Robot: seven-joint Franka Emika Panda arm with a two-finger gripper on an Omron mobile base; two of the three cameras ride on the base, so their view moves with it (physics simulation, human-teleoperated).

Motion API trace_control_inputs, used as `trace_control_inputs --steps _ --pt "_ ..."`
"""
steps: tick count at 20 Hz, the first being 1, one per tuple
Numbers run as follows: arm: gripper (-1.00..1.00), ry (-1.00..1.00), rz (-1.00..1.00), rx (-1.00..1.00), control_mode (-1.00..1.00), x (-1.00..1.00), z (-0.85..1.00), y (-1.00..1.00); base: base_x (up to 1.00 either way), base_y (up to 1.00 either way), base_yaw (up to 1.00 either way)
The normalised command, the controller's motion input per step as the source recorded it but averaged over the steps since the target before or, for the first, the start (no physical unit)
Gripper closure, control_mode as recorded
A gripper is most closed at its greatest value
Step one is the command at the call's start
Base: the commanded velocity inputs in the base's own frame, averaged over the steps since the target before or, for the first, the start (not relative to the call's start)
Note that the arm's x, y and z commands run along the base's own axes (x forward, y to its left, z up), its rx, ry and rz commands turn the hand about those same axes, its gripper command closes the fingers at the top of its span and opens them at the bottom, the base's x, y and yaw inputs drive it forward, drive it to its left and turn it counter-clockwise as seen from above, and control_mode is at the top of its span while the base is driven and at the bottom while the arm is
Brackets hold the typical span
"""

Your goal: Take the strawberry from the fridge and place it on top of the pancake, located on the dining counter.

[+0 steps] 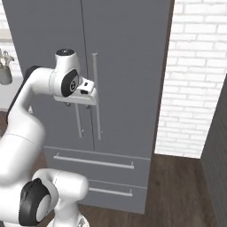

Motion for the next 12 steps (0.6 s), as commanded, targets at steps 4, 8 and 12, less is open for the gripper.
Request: trace_control_inputs --steps 4,8,12 --pt "-1.00 0.00 0.00 0.00 1.00 0.00 0.00 0.00 0.02 0.00 0.07" --pt "-1.00 0.00 0.00 0.00 1.00 0.00 0.00 0.00 0.17 -0.02 0.07" --pt "-1.00 0.00 0.00 0.00 1.00 0.00 0.00 0.00 0.32 -0.03 0.07"
